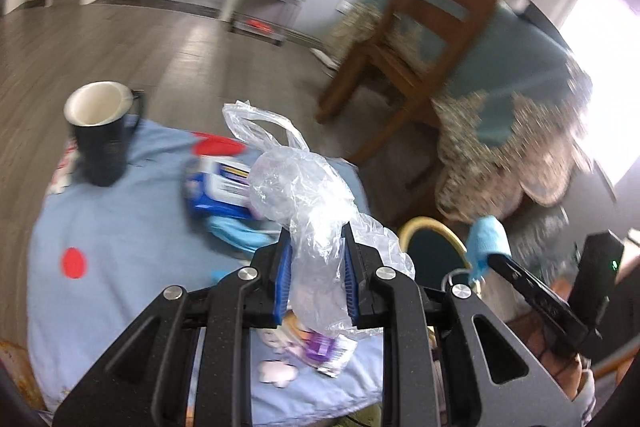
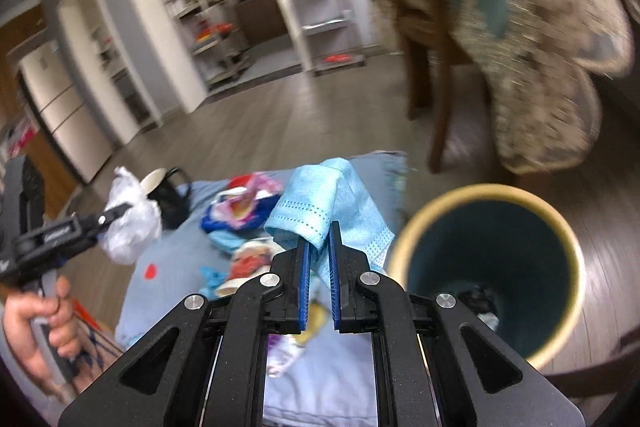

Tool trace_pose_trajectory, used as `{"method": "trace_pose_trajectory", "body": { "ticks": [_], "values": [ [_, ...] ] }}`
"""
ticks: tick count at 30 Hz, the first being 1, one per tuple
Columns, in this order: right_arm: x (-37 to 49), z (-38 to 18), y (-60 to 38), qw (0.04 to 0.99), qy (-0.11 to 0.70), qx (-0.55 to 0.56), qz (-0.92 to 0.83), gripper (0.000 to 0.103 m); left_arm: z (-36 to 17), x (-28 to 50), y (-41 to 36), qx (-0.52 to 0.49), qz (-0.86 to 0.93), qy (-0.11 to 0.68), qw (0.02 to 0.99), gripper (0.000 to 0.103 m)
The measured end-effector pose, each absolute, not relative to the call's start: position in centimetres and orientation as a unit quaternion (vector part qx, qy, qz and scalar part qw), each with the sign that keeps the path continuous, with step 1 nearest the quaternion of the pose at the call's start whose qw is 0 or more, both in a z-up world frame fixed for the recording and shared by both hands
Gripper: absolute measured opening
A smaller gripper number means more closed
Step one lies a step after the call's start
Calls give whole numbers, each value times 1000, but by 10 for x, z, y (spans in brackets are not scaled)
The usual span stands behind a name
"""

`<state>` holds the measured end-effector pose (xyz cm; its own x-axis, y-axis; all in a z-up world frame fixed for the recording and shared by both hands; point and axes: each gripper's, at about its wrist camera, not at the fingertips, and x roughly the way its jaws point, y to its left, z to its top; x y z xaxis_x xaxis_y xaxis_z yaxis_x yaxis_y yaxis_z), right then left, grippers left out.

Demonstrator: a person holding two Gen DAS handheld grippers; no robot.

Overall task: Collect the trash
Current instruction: 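Carry the mask over the bin and release it with the right gripper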

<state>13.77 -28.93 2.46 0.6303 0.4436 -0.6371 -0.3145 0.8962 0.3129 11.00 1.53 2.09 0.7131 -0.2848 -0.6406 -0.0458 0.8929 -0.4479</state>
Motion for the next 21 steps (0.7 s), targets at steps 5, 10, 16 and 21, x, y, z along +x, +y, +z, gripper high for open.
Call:
{"method": "trace_pose_trajectory", "body": {
  "ticks": [5,10,16,21],
  "values": [
    [142,11,-324,897,393,118,165,10,25,122,-43,-185,-114,385,897,21],
    [152,-7,-349,886,423,140,128,10,20,133,-94,-152,-150,403,890,21],
    [172,-38,-364,860,476,159,87,15,14,145,-127,-126,-170,419,883,21],
    [171,-40,-365,858,483,153,80,33,4,159,-148,-100,-176,435,877,21]
  ]
}}
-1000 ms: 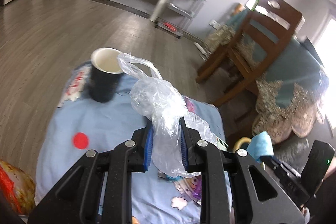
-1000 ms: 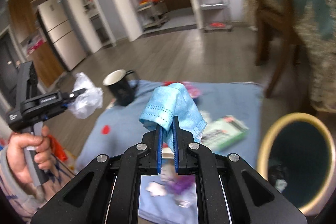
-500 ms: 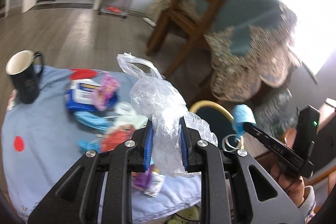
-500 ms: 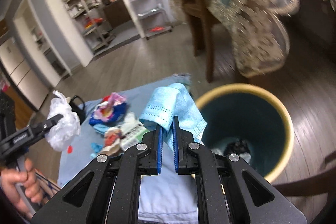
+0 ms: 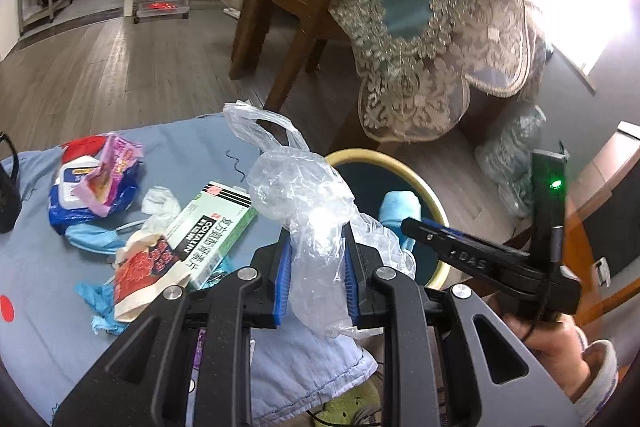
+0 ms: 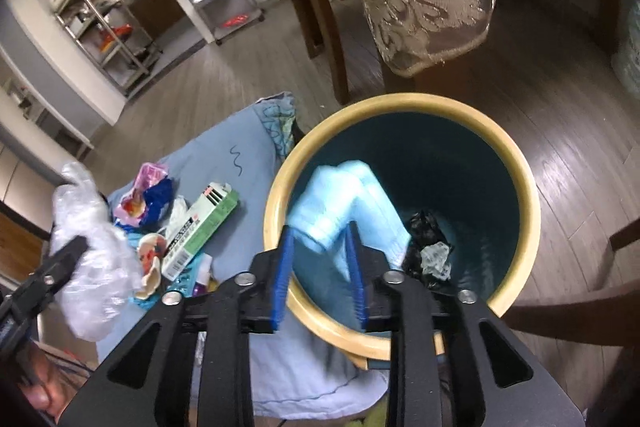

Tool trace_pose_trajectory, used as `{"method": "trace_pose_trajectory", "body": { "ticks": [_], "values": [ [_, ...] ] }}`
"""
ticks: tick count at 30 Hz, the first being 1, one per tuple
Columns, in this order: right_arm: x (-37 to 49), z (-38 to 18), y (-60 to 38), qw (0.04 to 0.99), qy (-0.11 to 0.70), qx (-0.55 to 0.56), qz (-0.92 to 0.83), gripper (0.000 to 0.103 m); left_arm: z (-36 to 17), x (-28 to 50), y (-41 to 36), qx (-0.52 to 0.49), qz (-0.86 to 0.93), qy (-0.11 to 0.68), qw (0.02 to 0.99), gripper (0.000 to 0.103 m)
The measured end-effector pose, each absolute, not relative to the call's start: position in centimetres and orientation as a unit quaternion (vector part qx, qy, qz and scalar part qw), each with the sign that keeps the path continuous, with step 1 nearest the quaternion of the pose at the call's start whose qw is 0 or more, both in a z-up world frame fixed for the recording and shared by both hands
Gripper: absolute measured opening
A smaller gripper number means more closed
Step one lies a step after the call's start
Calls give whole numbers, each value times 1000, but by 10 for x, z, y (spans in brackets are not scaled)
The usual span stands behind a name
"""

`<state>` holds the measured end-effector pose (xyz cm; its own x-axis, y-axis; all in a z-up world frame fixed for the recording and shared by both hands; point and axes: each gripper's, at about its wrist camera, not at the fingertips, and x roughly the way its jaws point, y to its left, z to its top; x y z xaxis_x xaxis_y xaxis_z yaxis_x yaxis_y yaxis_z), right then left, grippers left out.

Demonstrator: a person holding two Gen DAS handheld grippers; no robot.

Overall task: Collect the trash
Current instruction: 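Carry the mask over the bin and release it with the right gripper, then lower the clear plastic bag into the bin and open the left gripper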

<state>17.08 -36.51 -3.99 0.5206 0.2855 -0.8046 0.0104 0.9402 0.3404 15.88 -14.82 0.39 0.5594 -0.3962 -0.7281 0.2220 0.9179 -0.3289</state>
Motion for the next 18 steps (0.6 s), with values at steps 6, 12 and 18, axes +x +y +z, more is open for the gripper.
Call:
{"method": "trace_pose_trajectory", "body": {
  "ticks": [6,12,18],
  "values": [
    [166,-35,-378,860,471,178,79,43,-14,175,-172,-66,-187,460,866,21],
    [155,-17,-405,875,427,222,54,47,-39,193,-203,-56,-216,484,846,21],
    [148,-9,-422,884,397,246,29,51,-61,207,-237,-40,-253,496,830,25]
  ]
}}
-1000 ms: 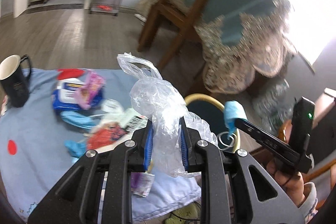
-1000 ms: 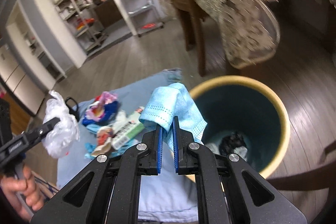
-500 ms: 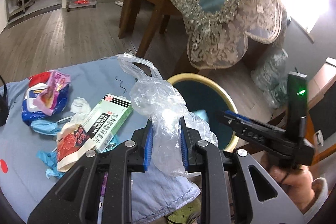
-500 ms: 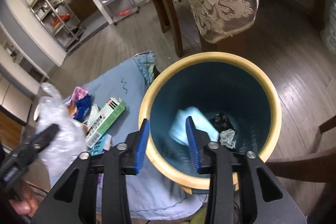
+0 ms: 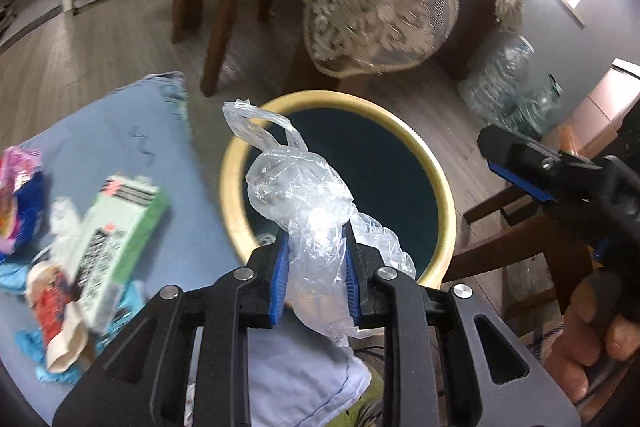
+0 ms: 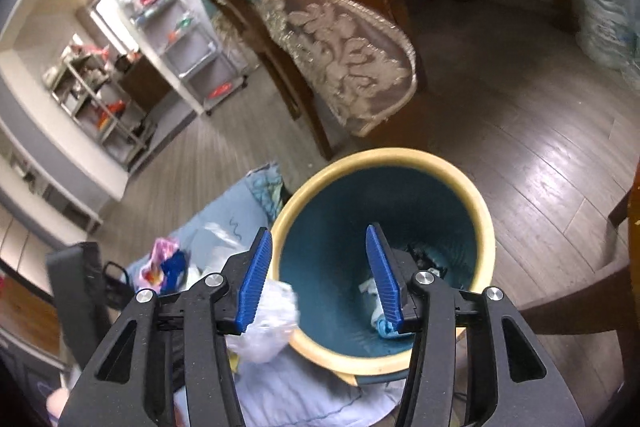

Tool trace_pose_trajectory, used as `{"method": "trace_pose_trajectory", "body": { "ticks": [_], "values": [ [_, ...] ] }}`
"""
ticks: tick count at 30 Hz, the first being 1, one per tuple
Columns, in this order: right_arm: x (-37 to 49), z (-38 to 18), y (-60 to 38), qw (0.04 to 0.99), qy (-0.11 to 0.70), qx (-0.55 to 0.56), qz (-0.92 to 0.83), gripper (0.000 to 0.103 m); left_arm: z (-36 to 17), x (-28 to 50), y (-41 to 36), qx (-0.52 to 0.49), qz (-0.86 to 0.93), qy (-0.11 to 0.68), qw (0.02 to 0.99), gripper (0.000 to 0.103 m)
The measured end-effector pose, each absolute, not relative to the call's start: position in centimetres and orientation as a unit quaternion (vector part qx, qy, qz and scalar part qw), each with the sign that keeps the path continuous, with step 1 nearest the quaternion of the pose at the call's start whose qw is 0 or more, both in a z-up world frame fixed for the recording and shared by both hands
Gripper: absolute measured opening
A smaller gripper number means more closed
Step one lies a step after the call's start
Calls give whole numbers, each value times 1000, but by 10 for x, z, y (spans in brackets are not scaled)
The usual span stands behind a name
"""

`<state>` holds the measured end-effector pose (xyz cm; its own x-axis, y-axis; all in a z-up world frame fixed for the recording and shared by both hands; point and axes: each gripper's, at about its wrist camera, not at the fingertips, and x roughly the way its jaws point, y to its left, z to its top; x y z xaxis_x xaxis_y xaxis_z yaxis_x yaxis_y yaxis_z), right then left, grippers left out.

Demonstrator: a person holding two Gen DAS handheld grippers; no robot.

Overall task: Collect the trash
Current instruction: 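Lower the clear plastic bag into the bin and open the left gripper, then grasp the blue glove with the left gripper while the right gripper approaches the red wrapper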

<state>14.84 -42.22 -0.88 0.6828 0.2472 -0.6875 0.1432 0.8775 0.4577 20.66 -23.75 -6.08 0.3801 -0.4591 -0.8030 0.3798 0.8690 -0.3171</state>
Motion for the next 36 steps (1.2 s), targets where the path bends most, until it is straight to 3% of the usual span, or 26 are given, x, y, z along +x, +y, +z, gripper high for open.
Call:
{"method": "trace_pose_trajectory", "body": {
  "ticks": [1,3,4,9,24,36],
  "values": [
    [148,-9,-423,884,396,247,27,51,-63,208,-240,-41,-257,496,828,28],
    [149,-8,-424,884,395,247,25,51,-65,211,-243,-45,-258,497,827,55],
    [149,-9,-424,884,395,248,24,51,-65,211,-243,-48,-259,495,828,62],
    [151,-12,-423,883,396,250,23,55,-56,211,-230,-59,-251,483,837,74],
    [158,-9,-390,888,397,224,59,65,-16,199,-142,-88,-202,443,869,85],
    [166,-4,-335,887,404,190,113,66,-12,177,-27,-87,-104,443,886,85]
  ]
}}
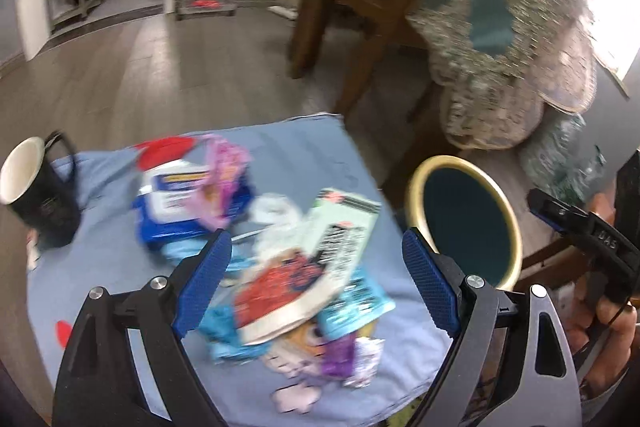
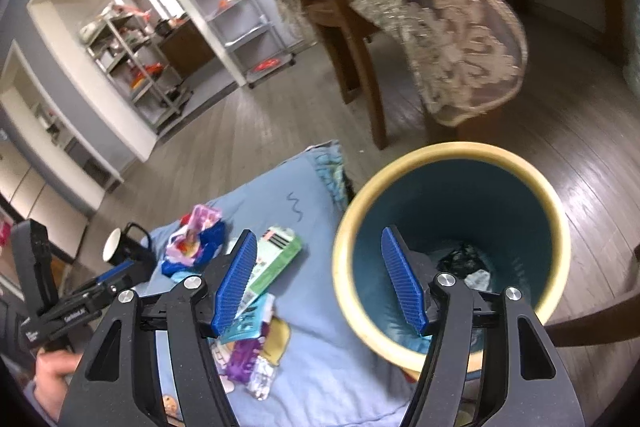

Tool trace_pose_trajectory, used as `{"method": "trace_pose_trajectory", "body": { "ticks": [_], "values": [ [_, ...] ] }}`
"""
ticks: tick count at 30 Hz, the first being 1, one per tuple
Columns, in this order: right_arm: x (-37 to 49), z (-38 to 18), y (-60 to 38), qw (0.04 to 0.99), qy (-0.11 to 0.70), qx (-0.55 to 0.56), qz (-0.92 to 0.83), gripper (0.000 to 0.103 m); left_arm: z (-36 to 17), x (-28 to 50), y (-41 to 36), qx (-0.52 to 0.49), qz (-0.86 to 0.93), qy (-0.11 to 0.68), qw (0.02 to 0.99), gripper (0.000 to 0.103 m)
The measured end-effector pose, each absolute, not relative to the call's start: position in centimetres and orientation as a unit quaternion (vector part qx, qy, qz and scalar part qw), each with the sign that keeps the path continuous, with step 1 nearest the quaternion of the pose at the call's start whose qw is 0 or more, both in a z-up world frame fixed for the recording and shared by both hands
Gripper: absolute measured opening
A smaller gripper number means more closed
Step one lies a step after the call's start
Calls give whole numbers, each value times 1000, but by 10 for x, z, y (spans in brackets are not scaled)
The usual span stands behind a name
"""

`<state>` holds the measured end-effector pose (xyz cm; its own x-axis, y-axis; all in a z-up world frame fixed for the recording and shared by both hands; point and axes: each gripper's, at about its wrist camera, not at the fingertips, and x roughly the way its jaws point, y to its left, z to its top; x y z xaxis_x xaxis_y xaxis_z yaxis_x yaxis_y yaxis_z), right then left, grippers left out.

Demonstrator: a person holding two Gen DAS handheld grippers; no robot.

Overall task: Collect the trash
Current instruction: 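Grasp the blue glove with the left gripper while the right gripper approaches the red wrapper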

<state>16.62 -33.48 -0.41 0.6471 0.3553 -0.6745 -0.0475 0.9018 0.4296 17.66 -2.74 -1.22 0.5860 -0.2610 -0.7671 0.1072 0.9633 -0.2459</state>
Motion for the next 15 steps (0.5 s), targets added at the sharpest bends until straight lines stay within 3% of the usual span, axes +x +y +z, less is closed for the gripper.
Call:
{"method": "trace_pose_trajectory", "body": {
  "ticks": [11,15],
  "values": [
    [169,-5,-286,883,418,153,148,66,-42,170,52,-141,-31,469,871,82],
    [171,-8,-272,880,425,141,155,66,-75,171,50,-154,-36,513,844,71]
  ]
}}
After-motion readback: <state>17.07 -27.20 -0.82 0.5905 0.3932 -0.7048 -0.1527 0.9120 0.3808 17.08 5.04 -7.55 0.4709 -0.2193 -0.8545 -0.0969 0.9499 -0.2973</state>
